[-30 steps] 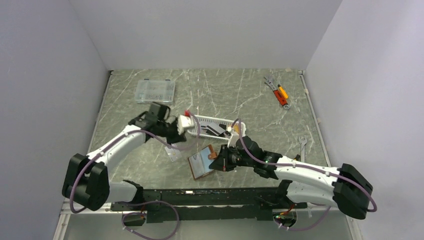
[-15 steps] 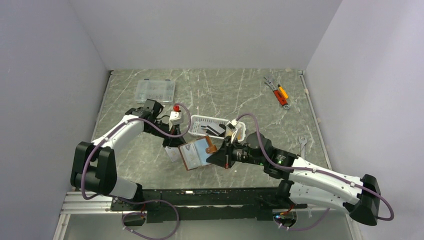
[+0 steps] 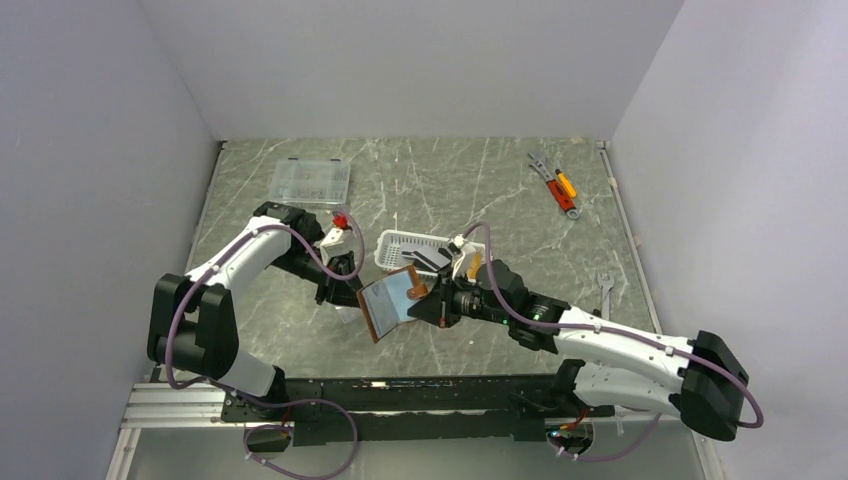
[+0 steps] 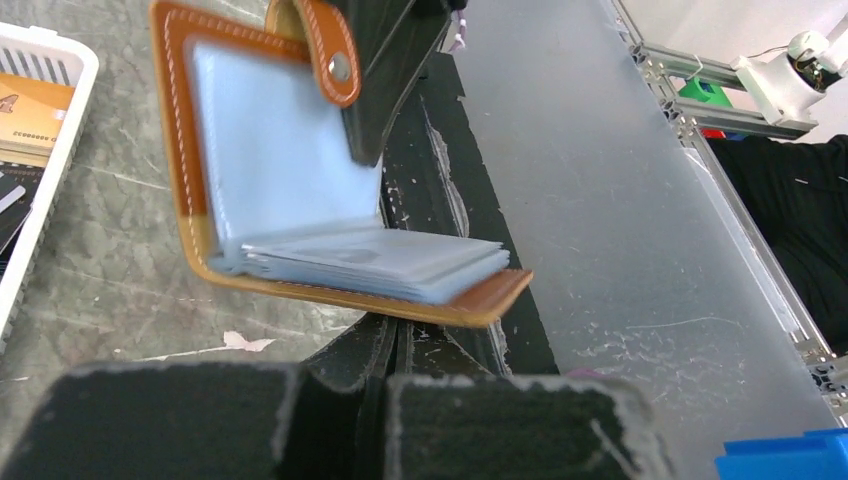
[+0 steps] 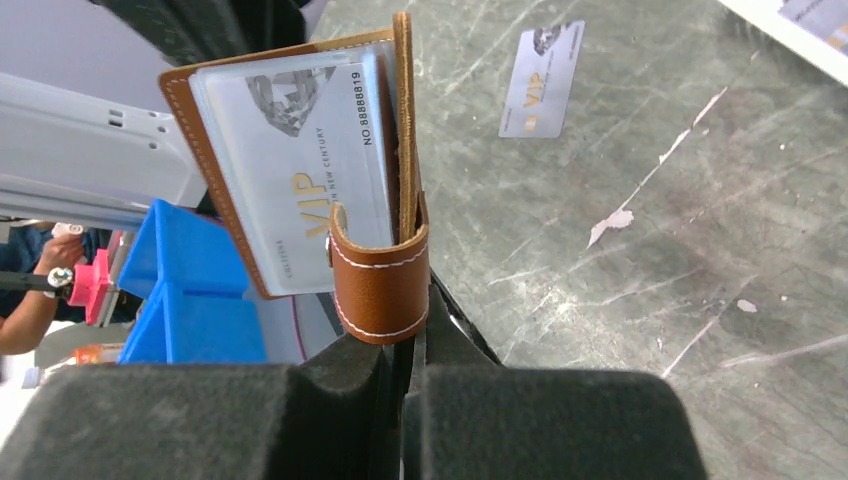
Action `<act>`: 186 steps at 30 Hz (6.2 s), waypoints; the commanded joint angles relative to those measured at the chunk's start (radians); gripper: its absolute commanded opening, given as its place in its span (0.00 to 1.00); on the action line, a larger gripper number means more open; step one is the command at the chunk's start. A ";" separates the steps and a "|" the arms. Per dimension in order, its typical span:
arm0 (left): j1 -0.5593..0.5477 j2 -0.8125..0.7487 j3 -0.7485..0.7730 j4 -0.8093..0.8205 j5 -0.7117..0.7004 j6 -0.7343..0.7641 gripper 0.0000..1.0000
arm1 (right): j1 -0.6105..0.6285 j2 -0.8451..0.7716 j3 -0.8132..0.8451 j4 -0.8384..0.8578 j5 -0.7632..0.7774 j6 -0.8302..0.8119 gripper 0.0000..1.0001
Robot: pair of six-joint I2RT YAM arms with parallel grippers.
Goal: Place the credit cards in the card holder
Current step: Place the card holder at the center of the board, then close the card holder at the center of the board.
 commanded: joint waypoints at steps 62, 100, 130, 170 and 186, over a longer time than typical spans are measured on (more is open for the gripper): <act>-0.564 0.152 0.011 0.751 -0.739 -0.673 0.00 | 0.414 0.422 0.006 -0.135 1.037 -0.033 0.50; -0.449 0.208 0.121 0.770 -0.801 -0.694 0.99 | 0.252 0.046 -0.507 0.593 0.625 -0.120 0.57; -0.381 0.080 0.028 0.910 -0.881 -0.827 0.99 | -0.111 0.418 -0.393 0.760 -0.131 -0.327 0.47; -0.956 -0.024 -0.148 0.796 -1.120 -0.803 0.99 | 0.035 0.440 -0.518 0.964 0.021 -0.053 0.41; -0.847 -0.011 -0.329 1.051 -1.343 -0.643 0.99 | -0.048 0.590 -0.566 1.259 -0.150 0.015 0.33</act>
